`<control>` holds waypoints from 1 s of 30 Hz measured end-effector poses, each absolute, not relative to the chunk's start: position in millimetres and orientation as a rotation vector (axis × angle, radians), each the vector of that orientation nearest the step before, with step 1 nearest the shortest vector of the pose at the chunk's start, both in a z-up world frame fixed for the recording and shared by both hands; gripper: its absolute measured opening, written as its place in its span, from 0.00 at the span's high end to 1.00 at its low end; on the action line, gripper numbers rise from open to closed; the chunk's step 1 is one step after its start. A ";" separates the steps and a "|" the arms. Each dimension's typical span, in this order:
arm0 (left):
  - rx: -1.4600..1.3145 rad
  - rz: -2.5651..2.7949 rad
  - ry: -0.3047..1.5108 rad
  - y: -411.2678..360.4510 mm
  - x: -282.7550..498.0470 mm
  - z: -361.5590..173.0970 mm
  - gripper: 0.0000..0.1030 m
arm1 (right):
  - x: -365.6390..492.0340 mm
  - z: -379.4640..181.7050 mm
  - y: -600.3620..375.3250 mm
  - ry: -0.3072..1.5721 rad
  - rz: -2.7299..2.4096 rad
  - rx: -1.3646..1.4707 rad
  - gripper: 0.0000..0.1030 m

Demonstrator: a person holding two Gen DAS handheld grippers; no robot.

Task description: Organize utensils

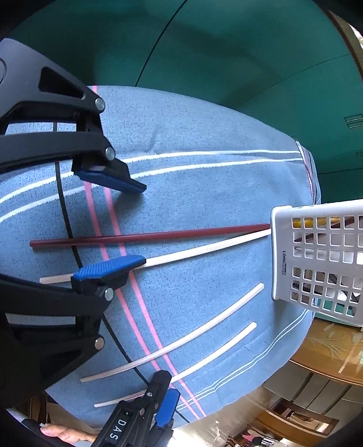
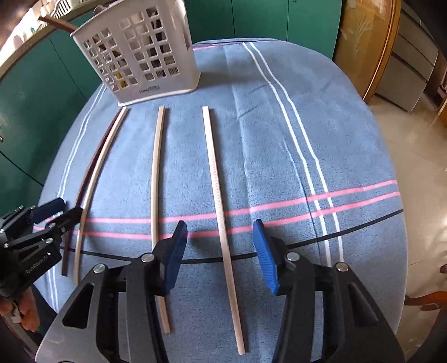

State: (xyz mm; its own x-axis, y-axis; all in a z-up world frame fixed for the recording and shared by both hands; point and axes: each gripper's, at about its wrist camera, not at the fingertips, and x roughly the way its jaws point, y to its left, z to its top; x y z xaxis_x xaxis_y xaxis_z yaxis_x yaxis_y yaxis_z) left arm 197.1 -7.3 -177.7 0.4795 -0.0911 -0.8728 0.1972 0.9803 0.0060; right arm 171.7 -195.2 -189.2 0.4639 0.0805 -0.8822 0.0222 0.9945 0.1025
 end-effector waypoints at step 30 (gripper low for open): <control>0.067 -0.201 1.088 23.0 156.2 -175.1 0.95 | 153.1 -186.9 -196.2 1.124 0.008 0.075 0.94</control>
State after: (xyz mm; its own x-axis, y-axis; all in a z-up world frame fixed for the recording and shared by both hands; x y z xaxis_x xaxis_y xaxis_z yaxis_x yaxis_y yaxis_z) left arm 156.2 23.0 -175.1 0.4478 -0.1296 -0.8847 0.1955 0.9797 -0.0446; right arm 153.1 -196.2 -186.9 0.4322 0.0442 -0.9007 0.0318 0.9974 0.0642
